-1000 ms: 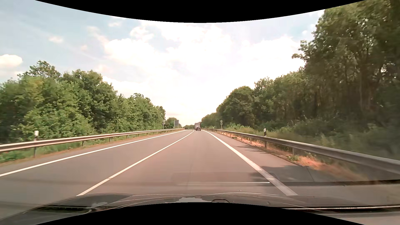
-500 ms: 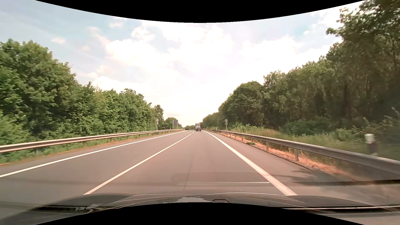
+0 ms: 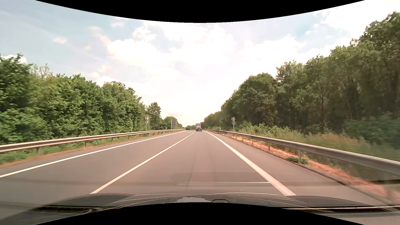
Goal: Follow the waypoints while adhering to traffic rules and regulations
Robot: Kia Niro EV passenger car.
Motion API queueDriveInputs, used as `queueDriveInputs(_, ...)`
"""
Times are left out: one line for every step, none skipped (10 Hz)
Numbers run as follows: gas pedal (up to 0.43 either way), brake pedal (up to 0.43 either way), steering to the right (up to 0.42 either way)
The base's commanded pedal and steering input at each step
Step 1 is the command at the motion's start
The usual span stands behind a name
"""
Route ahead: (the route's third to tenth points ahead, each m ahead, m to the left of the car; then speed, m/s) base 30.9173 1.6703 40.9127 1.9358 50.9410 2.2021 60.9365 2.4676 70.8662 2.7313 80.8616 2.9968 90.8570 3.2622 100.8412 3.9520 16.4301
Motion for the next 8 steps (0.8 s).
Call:
queueDriveInputs(0.220, 0.000, -0.004)
queueDriveInputs(0.220, 0.000, -0.003)
queueDriveInputs(0.220, 0.000, -0.003)
queueDriveInputs(0.220, 0.000, -0.003)
queueDriveInputs(0.220, 0.000, -0.003)
queueDriveInputs(0.220, 0.000, -0.003)
queueDriveInputs(0.220, 0.000, -0.003)
queueDriveInputs(0.220, 0.000, -0.003)
